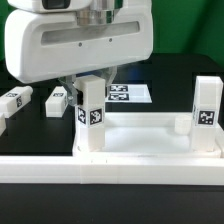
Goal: Assemble desk
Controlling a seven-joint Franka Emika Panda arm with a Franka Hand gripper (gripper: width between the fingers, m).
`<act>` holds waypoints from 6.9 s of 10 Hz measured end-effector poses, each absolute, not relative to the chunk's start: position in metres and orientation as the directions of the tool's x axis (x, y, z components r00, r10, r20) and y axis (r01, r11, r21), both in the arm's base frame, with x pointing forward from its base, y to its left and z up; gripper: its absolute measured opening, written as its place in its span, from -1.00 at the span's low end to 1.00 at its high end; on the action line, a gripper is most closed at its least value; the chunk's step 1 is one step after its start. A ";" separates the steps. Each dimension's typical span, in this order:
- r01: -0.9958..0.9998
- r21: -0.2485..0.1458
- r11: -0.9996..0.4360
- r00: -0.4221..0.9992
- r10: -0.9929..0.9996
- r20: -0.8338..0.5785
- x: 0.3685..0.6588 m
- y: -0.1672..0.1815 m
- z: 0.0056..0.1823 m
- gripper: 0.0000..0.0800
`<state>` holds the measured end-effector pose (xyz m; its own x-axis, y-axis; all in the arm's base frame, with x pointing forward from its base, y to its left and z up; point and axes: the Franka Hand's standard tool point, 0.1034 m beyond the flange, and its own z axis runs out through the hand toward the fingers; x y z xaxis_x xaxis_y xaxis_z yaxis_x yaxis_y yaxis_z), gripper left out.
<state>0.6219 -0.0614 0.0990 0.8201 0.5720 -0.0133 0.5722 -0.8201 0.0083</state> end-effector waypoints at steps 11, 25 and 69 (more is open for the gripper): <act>-0.313 -0.010 -0.950 0.950 -0.313 -0.008 0.621 -0.058 0.099 -0.27; -0.508 -0.050 -0.860 0.861 -0.508 -0.021 0.594 -0.031 0.131 0.62; -0.995 0.075 -0.059 0.053 -0.995 -0.079 0.499 0.012 0.021 0.62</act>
Offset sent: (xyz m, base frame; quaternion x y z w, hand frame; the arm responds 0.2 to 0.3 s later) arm -0.0015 -0.0002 0.0003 0.0231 -0.0017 0.1859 0.9823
